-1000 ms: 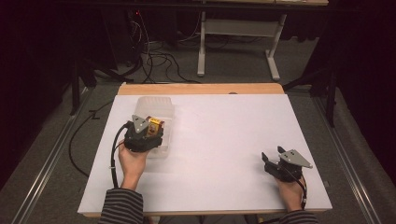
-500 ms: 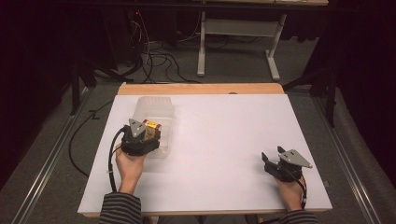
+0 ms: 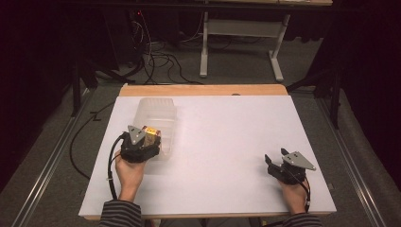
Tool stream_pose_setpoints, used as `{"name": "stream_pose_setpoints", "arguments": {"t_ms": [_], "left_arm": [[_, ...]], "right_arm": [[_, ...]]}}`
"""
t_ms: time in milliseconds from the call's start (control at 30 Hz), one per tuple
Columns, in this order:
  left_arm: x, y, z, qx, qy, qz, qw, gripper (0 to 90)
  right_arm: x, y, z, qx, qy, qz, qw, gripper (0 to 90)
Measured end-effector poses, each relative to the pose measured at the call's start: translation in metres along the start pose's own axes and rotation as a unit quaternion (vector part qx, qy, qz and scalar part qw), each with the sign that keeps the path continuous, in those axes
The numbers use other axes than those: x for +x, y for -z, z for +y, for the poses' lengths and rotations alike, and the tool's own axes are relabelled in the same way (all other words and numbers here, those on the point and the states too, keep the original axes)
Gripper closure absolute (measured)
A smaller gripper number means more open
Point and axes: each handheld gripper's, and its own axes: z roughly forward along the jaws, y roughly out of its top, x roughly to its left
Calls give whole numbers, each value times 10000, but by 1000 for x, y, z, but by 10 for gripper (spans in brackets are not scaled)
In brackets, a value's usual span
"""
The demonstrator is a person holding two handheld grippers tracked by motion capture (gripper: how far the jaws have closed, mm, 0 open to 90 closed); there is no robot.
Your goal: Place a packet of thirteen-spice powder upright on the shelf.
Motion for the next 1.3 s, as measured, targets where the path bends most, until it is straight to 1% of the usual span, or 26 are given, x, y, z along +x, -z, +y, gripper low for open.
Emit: {"name": "stream_pose_setpoints", "arguments": {"t_ms": [67,167,200,233,400,433,633,833,967,1033,1067,1133,1167,1233,1300], "left_arm": [[0,2,0,7,-14,11,10000,313],[0,4,-1,-16,-25,15,10000,313],[0,5,-2,-12,-57,23,10000,313],[-1,6,-2,-20,-27,24,10000,313],[0,7,-1,10,-24,19,10000,310],[1,7,-1,21,-5,33,10000,307],[3,8,0,40,20,48,10000,286],[3,9,0,84,-8,50,10000,269],[3,10,1,108,-22,17,9999,237],[2,10,3,72,14,-6,10000,230],[2,11,5,70,67,-41,9999,214],[2,12,8,68,39,-47,10000,203],[1,12,10,49,64,-66,9999,197],[1,13,11,40,48,-85,9999,188],[-1,15,16,-8,92,-146,9999,186]], "right_arm": [[0,0,0,7,-26,1,10000,334],[0,0,0,13,-4,3,10000,333],[0,0,0,14,10,7,10000,334],[0,0,0,14,10,8,10000,334],[1,0,0,33,12,-6,10000,333],[1,-1,0,36,55,-7,10000,333],[1,-1,0,45,45,5,10000,333],[1,-1,0,44,45,-12,10000,333],[1,-1,0,45,37,-6,10000,333],[1,-1,0,47,37,-3,10000,333],[1,-1,0,50,30,2,10000,333],[1,0,0,53,21,-4,10000,333],[1,0,0,47,15,-6,10000,333],[1,0,0,42,15,-6,10000,333],[1,-1,0,47,29,-1,10000,333]]}}
